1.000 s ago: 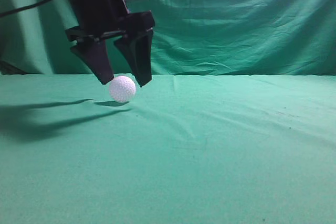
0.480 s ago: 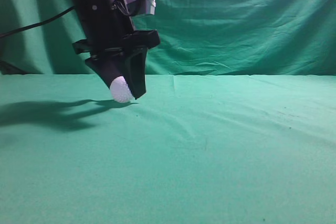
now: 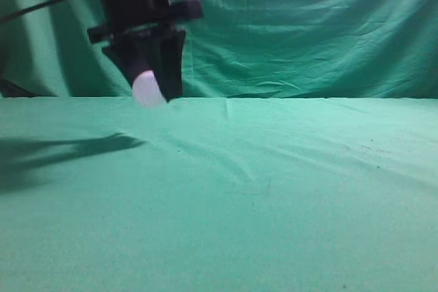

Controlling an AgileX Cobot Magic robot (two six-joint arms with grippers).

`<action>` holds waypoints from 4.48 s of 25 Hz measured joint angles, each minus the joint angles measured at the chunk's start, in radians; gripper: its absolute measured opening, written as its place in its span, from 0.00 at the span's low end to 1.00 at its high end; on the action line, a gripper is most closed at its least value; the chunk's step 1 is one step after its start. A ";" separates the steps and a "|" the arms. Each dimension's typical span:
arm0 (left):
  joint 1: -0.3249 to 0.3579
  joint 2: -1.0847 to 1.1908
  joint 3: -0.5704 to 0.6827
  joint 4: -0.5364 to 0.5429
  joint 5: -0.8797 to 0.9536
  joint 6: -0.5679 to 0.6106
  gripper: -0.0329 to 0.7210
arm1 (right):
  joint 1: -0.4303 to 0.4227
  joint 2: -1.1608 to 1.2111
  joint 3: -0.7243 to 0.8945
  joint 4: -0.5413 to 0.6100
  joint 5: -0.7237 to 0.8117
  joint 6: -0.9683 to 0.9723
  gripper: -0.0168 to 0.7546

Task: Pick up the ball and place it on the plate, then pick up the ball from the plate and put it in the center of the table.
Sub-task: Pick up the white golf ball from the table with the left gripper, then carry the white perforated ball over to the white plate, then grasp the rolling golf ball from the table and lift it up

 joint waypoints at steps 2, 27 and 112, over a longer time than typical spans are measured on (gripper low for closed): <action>0.000 -0.044 -0.002 0.003 0.025 -0.024 0.46 | 0.000 0.000 0.000 0.000 0.000 0.000 0.02; 0.300 -0.754 0.528 0.237 -0.009 -0.299 0.46 | 0.000 0.000 0.001 0.171 -0.402 0.106 0.02; 0.407 -0.884 0.409 -0.411 0.003 0.324 0.04 | 0.112 0.770 -0.573 0.167 0.470 -0.271 0.02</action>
